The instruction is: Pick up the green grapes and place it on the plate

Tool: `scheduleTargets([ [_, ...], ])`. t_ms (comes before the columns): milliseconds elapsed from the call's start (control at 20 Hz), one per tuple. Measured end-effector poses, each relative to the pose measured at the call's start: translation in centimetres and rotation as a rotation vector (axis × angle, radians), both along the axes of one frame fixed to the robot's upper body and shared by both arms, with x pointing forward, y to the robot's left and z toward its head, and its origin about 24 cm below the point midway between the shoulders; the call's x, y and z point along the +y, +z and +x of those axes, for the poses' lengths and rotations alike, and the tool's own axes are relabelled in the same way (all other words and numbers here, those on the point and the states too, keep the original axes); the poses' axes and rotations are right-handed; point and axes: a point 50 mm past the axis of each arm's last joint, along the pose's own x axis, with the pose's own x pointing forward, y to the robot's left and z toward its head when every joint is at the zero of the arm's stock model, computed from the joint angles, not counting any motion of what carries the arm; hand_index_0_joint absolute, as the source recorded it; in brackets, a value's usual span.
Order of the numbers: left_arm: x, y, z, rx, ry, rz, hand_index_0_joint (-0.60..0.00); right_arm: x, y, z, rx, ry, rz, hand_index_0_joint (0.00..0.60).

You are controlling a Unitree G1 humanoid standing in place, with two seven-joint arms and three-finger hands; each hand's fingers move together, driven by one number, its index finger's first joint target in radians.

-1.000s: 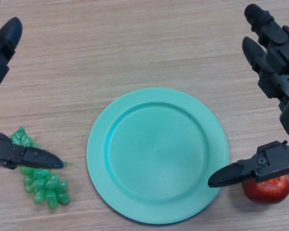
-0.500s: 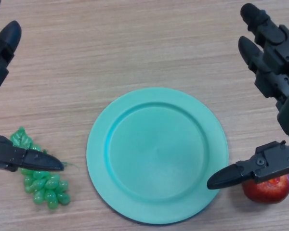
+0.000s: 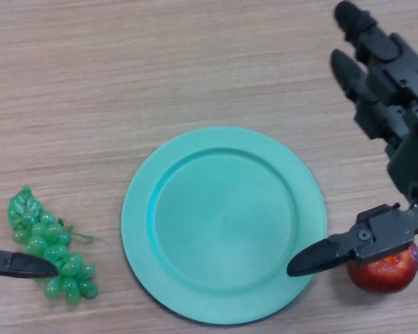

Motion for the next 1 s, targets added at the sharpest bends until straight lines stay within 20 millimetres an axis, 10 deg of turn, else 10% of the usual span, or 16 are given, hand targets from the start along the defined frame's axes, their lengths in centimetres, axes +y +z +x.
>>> scheduleTargets([
  [400,2.4,-6.4,-0.6,0.261,0.112,0.361,0.0,0.4,0.2,0.3,0.001,-0.008,-0.007,0.0],
  [850,0.6,-11.3,2.0,0.294,0.166,0.809,0.0,0.4,0.1,0.3,0.009,-0.01,-0.004,0.0],
  [1000,-0.1,-11.0,2.0,0.195,0.106,0.953,-0.3,0.4,0.1,0.3,0.009,-0.012,-0.004,0.0],
])
